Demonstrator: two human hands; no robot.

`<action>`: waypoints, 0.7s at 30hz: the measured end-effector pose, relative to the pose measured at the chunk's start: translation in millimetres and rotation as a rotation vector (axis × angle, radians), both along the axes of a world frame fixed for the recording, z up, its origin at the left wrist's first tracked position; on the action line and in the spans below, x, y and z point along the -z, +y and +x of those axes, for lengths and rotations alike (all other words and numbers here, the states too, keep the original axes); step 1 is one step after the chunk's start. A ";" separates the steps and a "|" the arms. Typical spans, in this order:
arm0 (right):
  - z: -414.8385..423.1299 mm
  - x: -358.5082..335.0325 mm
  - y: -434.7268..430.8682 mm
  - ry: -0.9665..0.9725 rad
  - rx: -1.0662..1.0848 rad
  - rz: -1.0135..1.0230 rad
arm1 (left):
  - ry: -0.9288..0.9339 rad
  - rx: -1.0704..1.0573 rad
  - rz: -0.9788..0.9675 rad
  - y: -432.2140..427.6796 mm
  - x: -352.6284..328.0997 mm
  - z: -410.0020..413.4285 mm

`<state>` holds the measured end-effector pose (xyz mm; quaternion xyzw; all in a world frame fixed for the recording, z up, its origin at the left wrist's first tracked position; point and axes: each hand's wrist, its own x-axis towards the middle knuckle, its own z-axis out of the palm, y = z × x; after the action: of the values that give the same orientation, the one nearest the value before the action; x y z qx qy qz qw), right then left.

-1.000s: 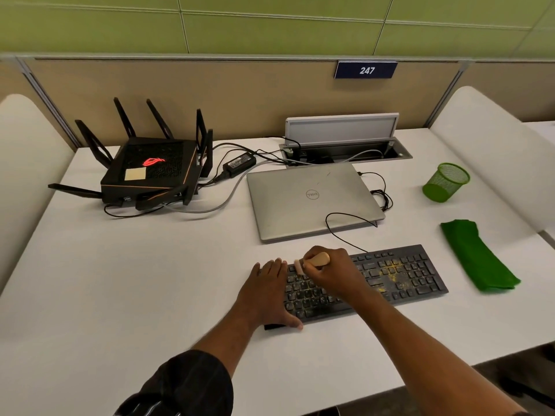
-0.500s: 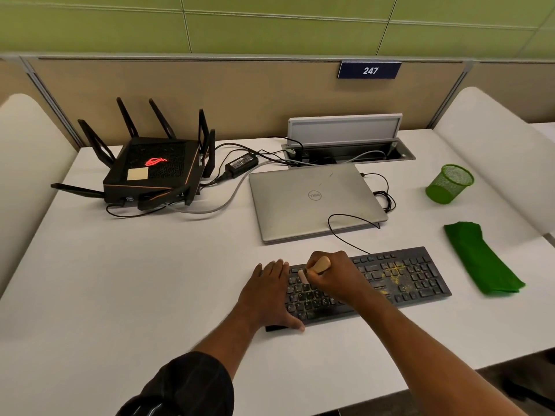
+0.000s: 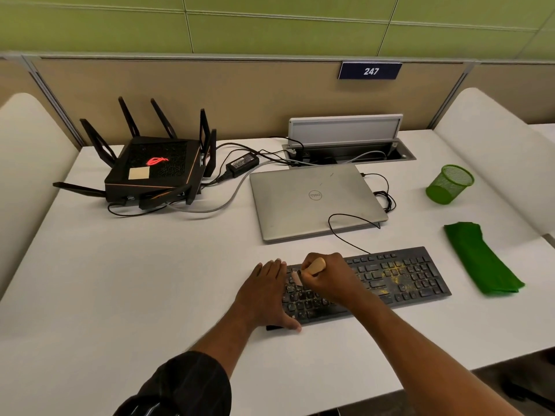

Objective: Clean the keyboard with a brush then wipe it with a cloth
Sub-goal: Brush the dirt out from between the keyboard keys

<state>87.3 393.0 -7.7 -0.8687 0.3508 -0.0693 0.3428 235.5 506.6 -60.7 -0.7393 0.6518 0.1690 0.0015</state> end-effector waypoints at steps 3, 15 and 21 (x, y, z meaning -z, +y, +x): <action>1.6 -2.9 -3.3 -0.065 0.044 -0.009 | 0.001 0.002 -0.021 0.4 -2.6 -0.2; 2.4 -3.3 -2.1 -0.050 0.026 -0.004 | 0.002 -0.012 -0.051 2.9 -3.8 0.6; 1.6 -1.5 -1.7 0.006 -0.001 -0.001 | 0.016 -0.013 -0.027 3.8 -2.9 1.1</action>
<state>89.0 391.3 -6.2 -0.8693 0.3513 -0.0665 0.3413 236.6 510.4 -57.7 -0.7421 0.6492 0.1660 -0.0147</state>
